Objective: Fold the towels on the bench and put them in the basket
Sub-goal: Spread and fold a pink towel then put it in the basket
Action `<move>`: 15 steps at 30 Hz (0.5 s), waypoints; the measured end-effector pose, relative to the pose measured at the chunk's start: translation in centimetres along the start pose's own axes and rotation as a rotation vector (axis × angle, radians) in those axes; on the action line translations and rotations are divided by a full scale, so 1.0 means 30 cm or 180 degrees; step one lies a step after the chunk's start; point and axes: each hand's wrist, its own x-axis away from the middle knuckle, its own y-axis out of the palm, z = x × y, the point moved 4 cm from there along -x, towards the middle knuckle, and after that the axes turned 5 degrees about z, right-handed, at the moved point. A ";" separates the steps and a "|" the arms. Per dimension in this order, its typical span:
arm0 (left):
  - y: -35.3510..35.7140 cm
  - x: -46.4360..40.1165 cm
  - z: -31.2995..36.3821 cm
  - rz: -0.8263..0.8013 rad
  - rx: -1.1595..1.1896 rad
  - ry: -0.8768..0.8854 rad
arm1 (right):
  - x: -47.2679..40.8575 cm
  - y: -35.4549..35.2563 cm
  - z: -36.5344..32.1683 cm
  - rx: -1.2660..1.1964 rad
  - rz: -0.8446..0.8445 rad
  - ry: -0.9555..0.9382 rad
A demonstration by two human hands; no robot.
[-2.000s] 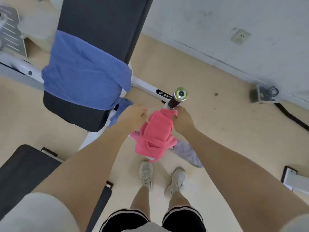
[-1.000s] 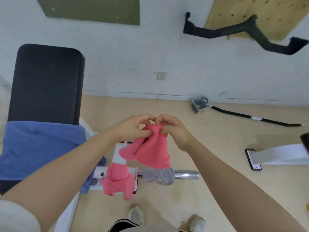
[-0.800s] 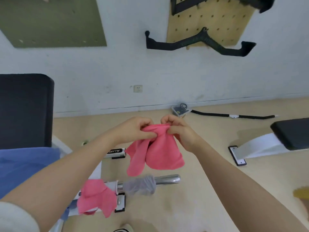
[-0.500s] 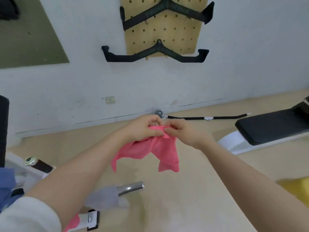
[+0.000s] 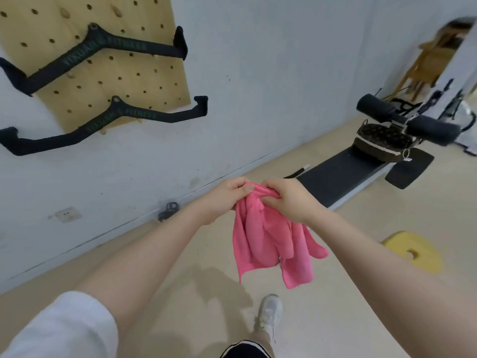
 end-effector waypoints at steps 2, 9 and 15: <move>0.058 -0.163 0.018 -0.0082 -0.0095 0.0078 | -0.069 -0.053 0.142 0.0210 0.0037 0.0002; 0.191 -0.726 0.072 -0.0243 -0.0236 0.0051 | -0.414 -0.229 0.595 0.0299 -0.0149 0.0240; 0.246 -1.104 0.143 -0.0209 -0.0608 -0.0078 | -0.664 -0.354 0.897 0.0203 -0.0311 0.0521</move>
